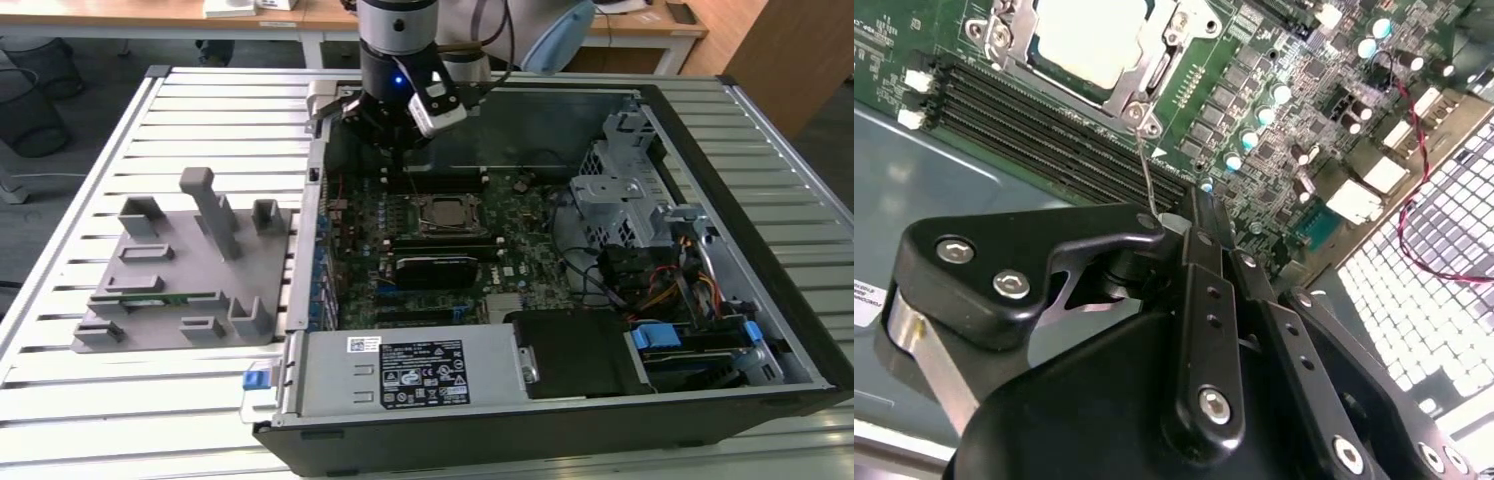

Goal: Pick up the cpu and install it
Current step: 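Install the first cpu locking lever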

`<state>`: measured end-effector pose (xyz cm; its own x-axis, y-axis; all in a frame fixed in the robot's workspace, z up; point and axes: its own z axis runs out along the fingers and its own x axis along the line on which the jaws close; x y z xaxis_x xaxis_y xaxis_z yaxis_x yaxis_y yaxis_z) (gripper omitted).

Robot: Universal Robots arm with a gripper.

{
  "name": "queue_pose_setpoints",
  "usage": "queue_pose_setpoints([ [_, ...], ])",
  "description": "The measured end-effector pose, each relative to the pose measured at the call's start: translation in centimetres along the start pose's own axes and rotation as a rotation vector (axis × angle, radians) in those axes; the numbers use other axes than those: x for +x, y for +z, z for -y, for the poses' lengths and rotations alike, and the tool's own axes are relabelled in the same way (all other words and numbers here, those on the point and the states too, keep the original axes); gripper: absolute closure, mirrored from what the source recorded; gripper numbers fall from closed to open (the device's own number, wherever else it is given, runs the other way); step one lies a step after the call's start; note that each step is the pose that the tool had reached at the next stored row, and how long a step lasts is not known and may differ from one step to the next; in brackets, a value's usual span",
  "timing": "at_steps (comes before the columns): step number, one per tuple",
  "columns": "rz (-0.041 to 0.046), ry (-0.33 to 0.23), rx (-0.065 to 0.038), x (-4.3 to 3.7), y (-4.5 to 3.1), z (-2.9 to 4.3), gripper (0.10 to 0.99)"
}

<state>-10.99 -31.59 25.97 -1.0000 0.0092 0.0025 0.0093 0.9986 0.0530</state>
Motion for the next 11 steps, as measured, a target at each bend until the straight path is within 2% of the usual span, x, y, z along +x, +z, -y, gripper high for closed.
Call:
queue_pose_setpoints([
  [2,0.0,0.0,0.0,-0.11,0.01,-0.08,0.98],
  [5,0.0,0.0,0.0,-0.69,0.02,-0.15,0.98],
  [11,-0.0004,0.0,0.0,-2.73,0.04,-0.25,0.98],
])
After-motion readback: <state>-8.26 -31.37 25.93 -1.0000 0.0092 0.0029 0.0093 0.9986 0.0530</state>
